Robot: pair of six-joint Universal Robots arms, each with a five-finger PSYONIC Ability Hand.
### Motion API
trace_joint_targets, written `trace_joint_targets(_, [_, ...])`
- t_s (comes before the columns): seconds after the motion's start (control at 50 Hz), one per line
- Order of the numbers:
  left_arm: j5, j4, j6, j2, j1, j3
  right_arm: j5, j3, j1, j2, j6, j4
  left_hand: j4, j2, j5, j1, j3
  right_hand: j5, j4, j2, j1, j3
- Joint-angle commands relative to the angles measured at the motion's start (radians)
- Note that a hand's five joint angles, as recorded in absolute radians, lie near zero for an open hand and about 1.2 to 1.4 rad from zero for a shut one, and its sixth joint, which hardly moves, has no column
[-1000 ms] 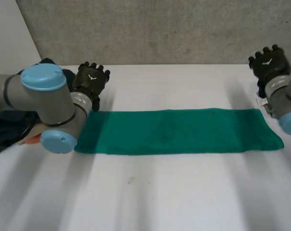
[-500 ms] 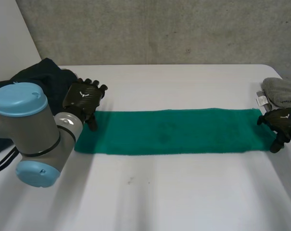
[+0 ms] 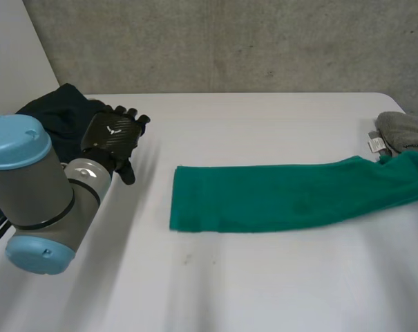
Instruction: Fold the laundry.
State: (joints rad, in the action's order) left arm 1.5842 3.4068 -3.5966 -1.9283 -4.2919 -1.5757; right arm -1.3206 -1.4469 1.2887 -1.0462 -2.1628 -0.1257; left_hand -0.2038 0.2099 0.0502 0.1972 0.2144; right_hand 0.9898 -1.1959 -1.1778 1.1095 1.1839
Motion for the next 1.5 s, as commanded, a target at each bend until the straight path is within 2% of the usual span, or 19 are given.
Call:
trace_joint_targets(0.02, [-0.004,0.000,0.002,0.037,-0.006,-0.030,0.060,0.017,0.251,-0.021,0.057,-0.104,0.029,-0.035,-0.050,-0.023,-0.040,0.232,-0.200,-0.218,0.287,0.212])
trace_joint_targets(0.2, [-0.003,0.000,0.004,0.081,-0.006,-0.047,0.257,0.032,0.670,0.001,0.072,-0.302,0.029,-0.035,-0.050,-0.023,-0.040,0.232,-0.200,-0.218,0.287,0.212])
trace_joint_targets(0.3, [-0.003,0.000,0.004,0.086,-0.005,-0.056,0.343,0.121,0.892,0.185,0.077,-0.333,0.029,-0.035,-0.050,-0.023,-0.040,0.232,-0.200,-0.218,0.287,0.212])
trace_joint_targets(0.42, [-0.003,0.002,0.004,0.083,-0.002,-0.066,0.339,0.172,0.960,0.299,0.083,-0.293,0.029,-0.035,-0.050,-0.023,-0.040,0.232,-0.200,-0.218,0.287,0.212])
trace_joint_targets(0.44, [-0.003,0.002,0.004,0.083,0.000,-0.066,0.325,0.169,0.965,0.296,0.083,-0.285,0.029,-0.035,-0.050,-0.023,-0.040,0.105,-0.074,-0.092,0.160,0.085])
trace_joint_targets(0.5, [-0.003,0.002,0.004,0.083,0.001,-0.066,0.267,0.158,0.960,0.272,0.067,-0.279,0.029,-0.035,-0.050,-0.023,-0.040,-0.780,0.812,0.793,-0.725,-0.800])
trace_joint_targets(0.52, [-0.003,0.002,0.004,0.081,0.001,-0.066,0.194,0.145,0.959,0.237,0.049,-0.276,0.029,-0.035,-0.050,-0.023,-0.040,-0.990,1.021,1.003,-0.935,-1.009])
trace_joint_targets(0.58, [-0.003,0.002,0.004,0.083,0.001,-0.064,0.081,0.117,0.925,0.180,-0.032,-0.259,0.029,-0.035,-0.050,-0.023,-0.040,-0.990,1.021,1.003,-0.935,-1.009])
trace_joint_targets(0.62, [-0.004,0.002,0.004,0.083,0.003,-0.060,0.008,0.091,0.865,0.117,-0.179,-0.221,0.029,-0.035,-0.050,-0.023,-0.040,-0.990,1.021,1.003,-0.935,-1.009])
trace_joint_targets(0.72, [-0.004,0.003,0.004,0.080,0.006,-0.053,0.030,0.048,0.790,0.043,-0.417,-0.072,0.029,-0.035,-0.050,-0.023,-0.040,-0.990,1.021,1.003,-0.935,-1.009])
trace_joint_targets(0.88, [-0.004,0.015,0.004,0.072,0.014,-0.064,0.017,-0.032,0.630,0.097,-0.324,0.092,0.029,-0.035,-0.050,-0.023,-0.040,-0.974,1.006,0.988,-0.920,-0.994])
trace_joint_targets(0.94, [-0.004,0.015,0.002,0.069,0.026,-0.066,0.000,-0.070,0.577,0.088,-0.243,0.087,0.029,-0.035,-0.050,-0.023,-0.040,-0.347,0.379,0.361,-0.293,-0.367])
trace_joint_targets(0.96, [-0.004,0.015,0.002,0.069,0.026,-0.066,-0.021,-0.076,0.564,0.086,-0.227,0.068,0.029,-0.035,-0.050,-0.023,-0.040,0.187,-0.155,-0.173,0.241,0.167])
trace_joint_targets(1.1, [-0.003,0.015,0.002,0.071,0.029,-0.063,-0.129,-0.113,0.566,-0.007,-0.224,-0.164,0.029,-0.035,-0.050,-0.023,-0.040,0.232,-0.200,-0.218,0.287,0.212])
trace_joint_targets(1.24, [-0.003,0.015,0.001,0.083,0.034,-0.064,-0.095,-0.083,0.710,-0.044,-0.210,-0.198,0.029,-0.035,-0.050,-0.023,-0.040,0.232,-0.200,-0.218,0.287,0.212])
trace_joint_targets(1.34, [0.000,0.014,0.002,0.084,0.035,-0.064,0.049,-0.061,0.935,0.052,-0.092,-0.275,0.029,-0.035,-0.050,-0.023,-0.040,0.232,-0.200,-0.218,0.287,0.212])
trace_joint_targets(1.46, [0.002,0.012,0.004,0.084,0.044,-0.064,0.164,-0.066,0.991,0.135,0.056,-0.272,0.029,-0.035,-0.050,-0.023,-0.040,0.232,-0.200,-0.218,0.287,0.212])
trace_joint_targets(1.48, [0.002,0.012,0.004,0.084,0.047,-0.063,0.164,-0.069,0.991,0.138,0.069,-0.258,0.029,-0.035,-0.050,-0.023,-0.040,0.198,-0.167,-0.185,0.253,0.179])
trace_joint_targets(1.5, [0.002,0.014,0.004,0.083,0.055,-0.058,0.162,-0.069,0.991,0.135,0.067,-0.247,0.029,-0.035,-0.050,-0.023,-0.040,-0.014,0.046,0.028,0.040,-0.034])
